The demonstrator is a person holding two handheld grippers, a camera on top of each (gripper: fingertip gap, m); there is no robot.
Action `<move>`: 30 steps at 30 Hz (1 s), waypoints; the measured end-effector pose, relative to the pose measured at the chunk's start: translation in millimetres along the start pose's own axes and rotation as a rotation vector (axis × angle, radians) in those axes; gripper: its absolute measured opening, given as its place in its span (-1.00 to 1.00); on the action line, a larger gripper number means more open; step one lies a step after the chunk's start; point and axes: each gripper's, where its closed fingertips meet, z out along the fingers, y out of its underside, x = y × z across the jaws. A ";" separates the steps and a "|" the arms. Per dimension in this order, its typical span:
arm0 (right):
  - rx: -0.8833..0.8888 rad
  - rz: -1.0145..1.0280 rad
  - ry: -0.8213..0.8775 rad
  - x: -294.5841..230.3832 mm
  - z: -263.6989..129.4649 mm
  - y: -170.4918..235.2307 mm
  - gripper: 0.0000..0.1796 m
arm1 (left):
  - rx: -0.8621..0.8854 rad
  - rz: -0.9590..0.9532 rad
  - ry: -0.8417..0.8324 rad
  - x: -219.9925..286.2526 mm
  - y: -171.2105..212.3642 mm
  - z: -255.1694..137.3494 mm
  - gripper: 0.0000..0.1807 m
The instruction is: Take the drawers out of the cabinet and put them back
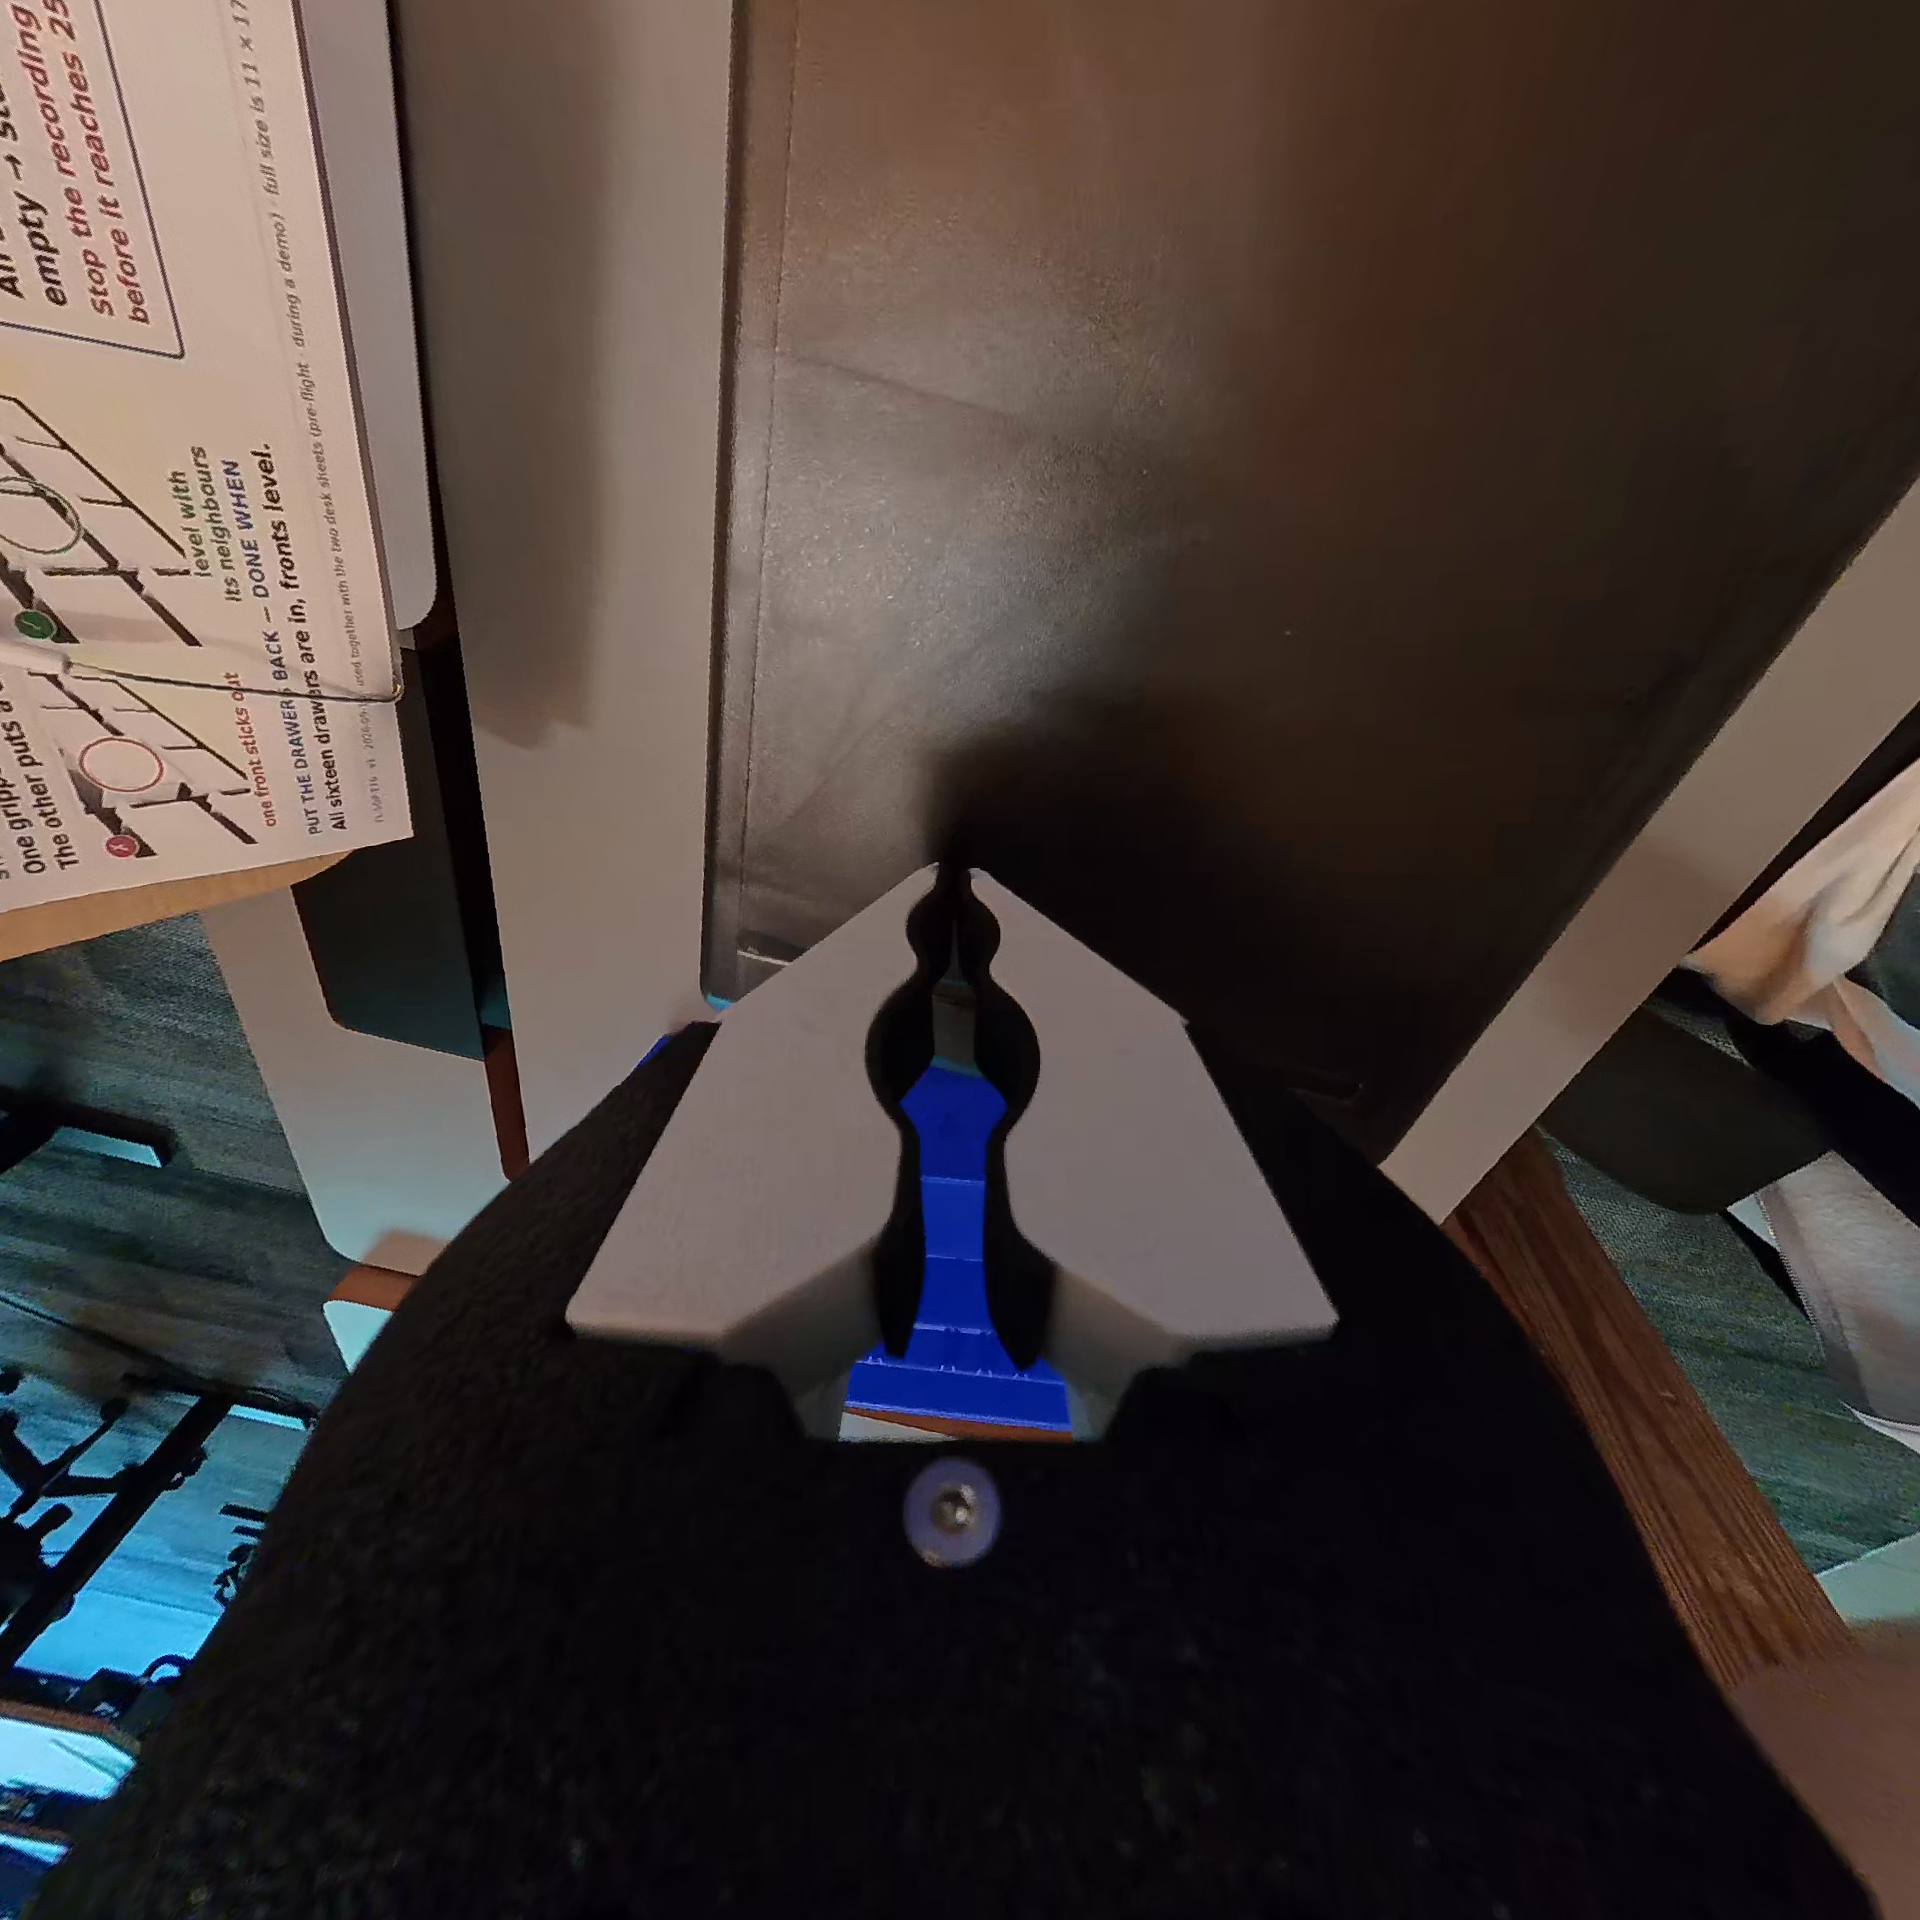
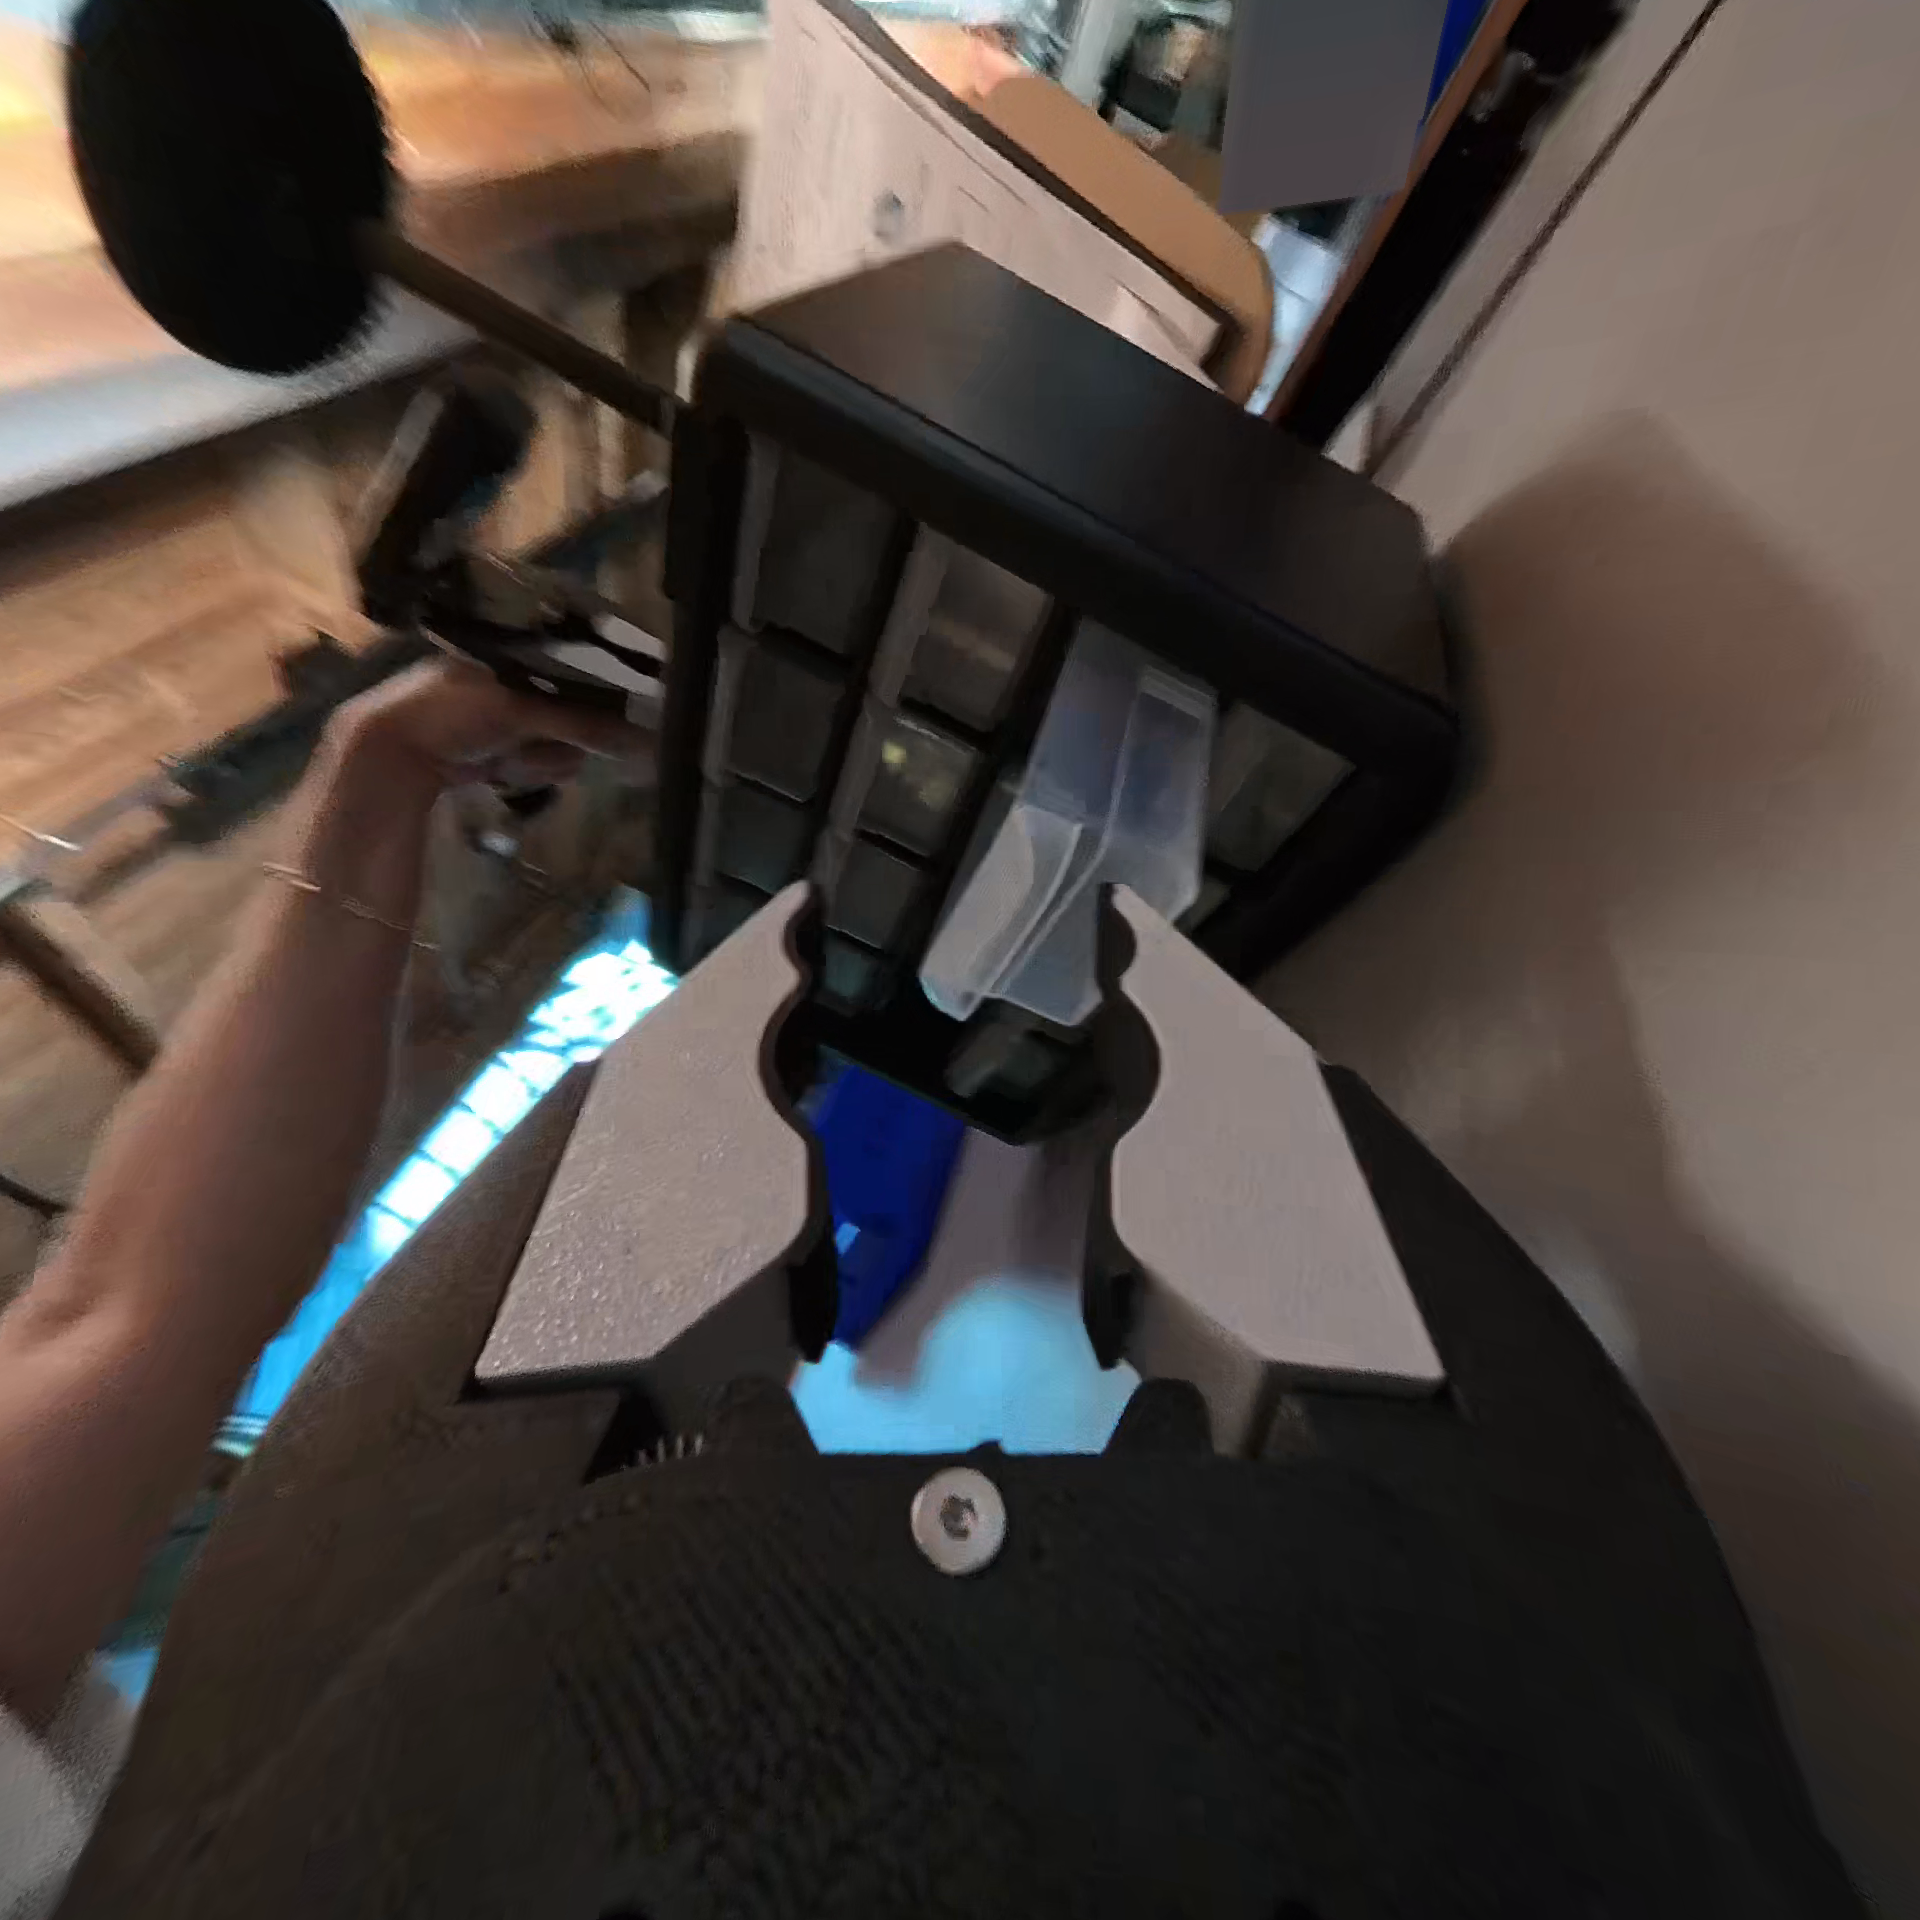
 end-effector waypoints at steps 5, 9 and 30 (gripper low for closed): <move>-0.179 -0.250 0.234 18.4 -2.9 -9.1 0.13 | 0.003 0.009 -0.002 0.0 -0.1 -0.1 -1.00; -0.279 -0.482 0.344 25.4 2.0 -28.5 0.09 | 0.023 0.005 0.010 0.1 -0.3 -0.2 -1.00; -0.922 -0.975 0.825 49.4 37.8 -12.1 -0.07 | 0.032 0.013 0.020 0.3 -0.2 -0.5 -1.00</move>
